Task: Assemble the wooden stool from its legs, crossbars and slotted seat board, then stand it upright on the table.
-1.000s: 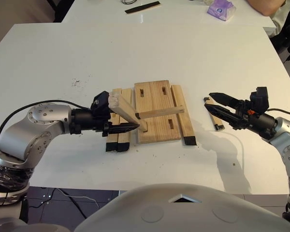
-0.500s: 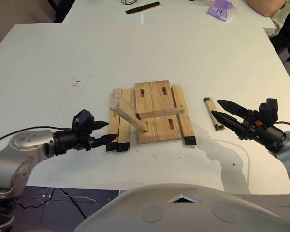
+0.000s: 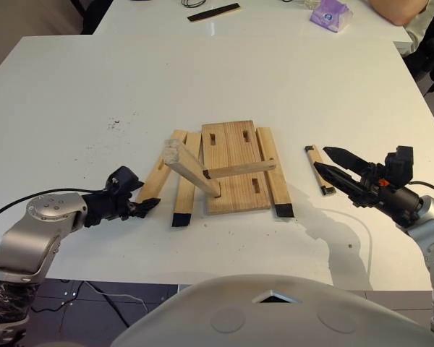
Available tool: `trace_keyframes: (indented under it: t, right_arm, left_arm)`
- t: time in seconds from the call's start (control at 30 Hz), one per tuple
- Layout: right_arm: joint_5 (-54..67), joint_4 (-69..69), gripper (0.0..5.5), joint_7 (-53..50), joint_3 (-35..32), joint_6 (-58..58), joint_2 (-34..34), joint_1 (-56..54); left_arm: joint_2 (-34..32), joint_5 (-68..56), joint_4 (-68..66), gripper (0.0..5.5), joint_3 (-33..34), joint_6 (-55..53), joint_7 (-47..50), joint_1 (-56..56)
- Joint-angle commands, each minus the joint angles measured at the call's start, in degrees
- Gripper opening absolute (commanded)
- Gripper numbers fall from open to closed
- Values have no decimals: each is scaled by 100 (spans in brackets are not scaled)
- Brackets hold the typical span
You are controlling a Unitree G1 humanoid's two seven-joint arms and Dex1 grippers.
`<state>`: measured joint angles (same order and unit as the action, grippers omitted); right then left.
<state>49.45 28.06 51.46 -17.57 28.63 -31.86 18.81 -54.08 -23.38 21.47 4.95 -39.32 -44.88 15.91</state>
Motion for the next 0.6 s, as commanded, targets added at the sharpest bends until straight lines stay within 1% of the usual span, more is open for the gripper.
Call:
trace_keyframes:
  t: [0.03, 0.2, 0.3, 0.33, 0.37, 0.43, 0.6]
  right_arm:
    - [-47, -1, 281, -5, 46, -57, -27, -54]
    - [-121, -78, 281, 25, 108, -97, -56, -131]
    - [-138, -111, 281, 34, 137, -117, -79, -191]
    - [-146, -119, 281, 44, 142, -124, -90, -201]
    - [-152, -124, 281, 50, 145, -128, -98, -206]
    - [-159, -126, 281, 53, 154, -138, -108, -211]
    - [-191, -147, 281, 31, 193, -151, -104, -265]
  left_arm:
    - [52, -73, 49, 334, 5, -180, -78, -47]
    - [292, -1, -137, 334, -128, -272, 1, -30]
    - [601, 65, -592, 334, -86, -404, 272, -159]
    - [694, 70, -723, 316, -46, -430, 357, -185]
    - [738, 82, -795, 313, -30, -423, 397, -184]
    - [782, 80, -846, 277, -6, -411, 414, -155]
    - [744, 323, -1035, 202, -268, -43, 291, -257]
